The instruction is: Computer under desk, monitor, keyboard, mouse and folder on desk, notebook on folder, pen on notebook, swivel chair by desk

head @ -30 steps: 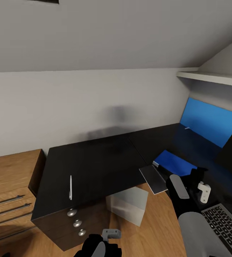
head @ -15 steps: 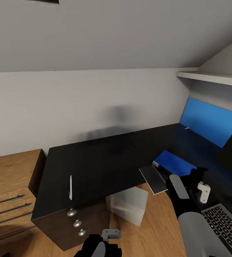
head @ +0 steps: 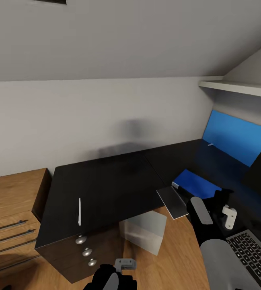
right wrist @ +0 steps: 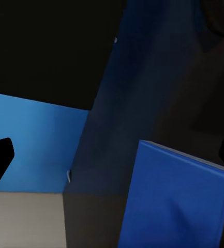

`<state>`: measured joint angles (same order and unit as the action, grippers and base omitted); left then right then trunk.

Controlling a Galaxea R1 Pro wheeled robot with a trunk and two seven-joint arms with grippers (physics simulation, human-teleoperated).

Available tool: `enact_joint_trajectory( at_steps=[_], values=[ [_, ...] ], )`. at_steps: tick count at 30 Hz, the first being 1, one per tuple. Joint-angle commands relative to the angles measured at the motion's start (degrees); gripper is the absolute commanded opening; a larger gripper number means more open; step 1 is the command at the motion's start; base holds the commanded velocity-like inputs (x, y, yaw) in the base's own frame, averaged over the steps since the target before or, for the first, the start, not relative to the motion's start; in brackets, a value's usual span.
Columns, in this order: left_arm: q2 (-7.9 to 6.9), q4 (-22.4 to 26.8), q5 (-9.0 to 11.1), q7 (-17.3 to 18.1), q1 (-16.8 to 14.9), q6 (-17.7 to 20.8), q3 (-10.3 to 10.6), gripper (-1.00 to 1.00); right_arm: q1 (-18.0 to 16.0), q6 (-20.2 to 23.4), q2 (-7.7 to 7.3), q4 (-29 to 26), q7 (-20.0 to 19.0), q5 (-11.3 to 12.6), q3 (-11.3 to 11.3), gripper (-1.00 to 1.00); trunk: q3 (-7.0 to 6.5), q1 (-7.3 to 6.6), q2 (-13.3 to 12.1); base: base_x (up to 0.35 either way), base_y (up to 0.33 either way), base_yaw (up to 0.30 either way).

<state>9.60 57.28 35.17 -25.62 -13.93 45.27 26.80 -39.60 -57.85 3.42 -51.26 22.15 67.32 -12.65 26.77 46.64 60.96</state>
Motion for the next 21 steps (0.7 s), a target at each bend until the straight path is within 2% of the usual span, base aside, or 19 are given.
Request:
enact_joint_trajectory(
  at_steps=[1,17,21],
  values=[
    [-0.02,0.1,0.6,-0.6,0.0,0.1,0.1,1.0,0.0,0.0,0.05,-0.1,0.5,-0.4,-0.1,1.0,0.06,0.0,0.0,0.0,0.0,0.0],
    [-0.1,0.1,0.6,-0.6,0.0,0.0,0.0,1.0,0.0,-0.1,0.0,-0.2,0.5,-0.5,-0.1,1.0,0.06,0.0,0.0,-0.003,0.0,0.0],
    [-0.11,0.1,0.6,-0.6,0.0,0.0,0.0,1.0,0.0,-0.1,0.0,-0.2,0.5,-0.5,-0.1,1.0,0.06,0.0,0.0,-0.184,0.0,0.0]
  ],
)
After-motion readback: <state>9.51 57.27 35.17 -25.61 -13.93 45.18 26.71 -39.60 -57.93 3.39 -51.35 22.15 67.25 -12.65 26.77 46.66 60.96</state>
